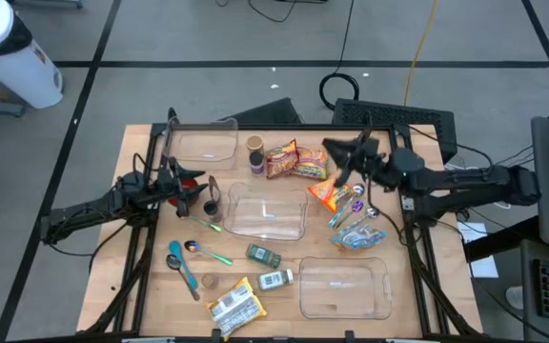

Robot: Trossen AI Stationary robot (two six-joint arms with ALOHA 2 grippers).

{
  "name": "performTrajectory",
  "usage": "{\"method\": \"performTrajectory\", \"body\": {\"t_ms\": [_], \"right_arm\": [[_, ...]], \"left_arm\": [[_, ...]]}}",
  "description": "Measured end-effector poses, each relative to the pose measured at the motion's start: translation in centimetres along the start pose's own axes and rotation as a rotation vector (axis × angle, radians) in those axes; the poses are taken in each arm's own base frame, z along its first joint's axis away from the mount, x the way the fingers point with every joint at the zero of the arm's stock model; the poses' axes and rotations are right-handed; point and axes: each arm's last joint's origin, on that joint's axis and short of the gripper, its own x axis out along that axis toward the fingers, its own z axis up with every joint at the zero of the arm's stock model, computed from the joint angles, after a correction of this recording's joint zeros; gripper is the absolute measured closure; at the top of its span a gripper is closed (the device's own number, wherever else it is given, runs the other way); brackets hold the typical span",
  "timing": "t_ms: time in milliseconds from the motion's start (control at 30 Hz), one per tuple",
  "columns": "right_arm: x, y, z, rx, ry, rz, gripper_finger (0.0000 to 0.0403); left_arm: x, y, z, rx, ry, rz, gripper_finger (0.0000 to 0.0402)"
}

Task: Pick & Place Food Item
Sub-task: Put the gold seasoning bottle into the bottom transparent bin

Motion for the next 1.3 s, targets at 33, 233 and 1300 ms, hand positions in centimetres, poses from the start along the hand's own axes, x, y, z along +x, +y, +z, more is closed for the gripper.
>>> {"method": "performTrajectory", "body": {"t_ms": [33, 233, 1300], "right_arm": [[0.2, -0.6, 0.0, 0.009, -0.007, -0.029, 0.0367], [1.6, -3.6, -0.7, 0.148, -0.002, -0.169, 0.0367], [3.8, -5.3, -3.9, 0.929, -0.032, -0.275, 0.0367]], "left_arm": [[0.0, 0.0, 0.0, 0.0, 0.0, 0.0, 0.0201], [-0.1, 0.0, 1.1, -0.158, -0.114, -0.011, 0.0201], [-3.1, 0.8, 9.1, -0.696, -0.734, 0.071, 0.0202]]}}
